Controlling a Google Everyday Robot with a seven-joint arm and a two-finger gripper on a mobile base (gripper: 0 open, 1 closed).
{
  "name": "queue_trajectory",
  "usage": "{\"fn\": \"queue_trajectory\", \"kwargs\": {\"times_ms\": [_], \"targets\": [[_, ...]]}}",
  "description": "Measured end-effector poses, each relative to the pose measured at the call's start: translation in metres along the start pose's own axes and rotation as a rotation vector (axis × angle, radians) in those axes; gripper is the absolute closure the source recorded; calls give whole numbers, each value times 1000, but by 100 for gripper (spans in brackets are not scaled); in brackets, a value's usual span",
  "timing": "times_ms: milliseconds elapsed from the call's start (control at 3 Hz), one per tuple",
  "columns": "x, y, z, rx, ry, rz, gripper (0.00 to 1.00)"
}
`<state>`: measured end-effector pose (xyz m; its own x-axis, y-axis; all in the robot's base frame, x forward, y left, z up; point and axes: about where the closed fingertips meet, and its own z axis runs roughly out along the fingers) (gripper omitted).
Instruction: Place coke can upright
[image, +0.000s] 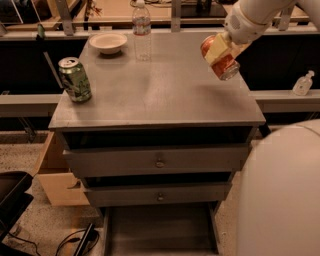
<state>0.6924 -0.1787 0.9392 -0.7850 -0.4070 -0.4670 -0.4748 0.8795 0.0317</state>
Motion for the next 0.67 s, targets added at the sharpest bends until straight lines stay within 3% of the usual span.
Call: {"fn": "queue_trajectory", "kwargs": {"times_ms": [667], "targets": [[13,5,-31,-172,-368,-111,100]]}}
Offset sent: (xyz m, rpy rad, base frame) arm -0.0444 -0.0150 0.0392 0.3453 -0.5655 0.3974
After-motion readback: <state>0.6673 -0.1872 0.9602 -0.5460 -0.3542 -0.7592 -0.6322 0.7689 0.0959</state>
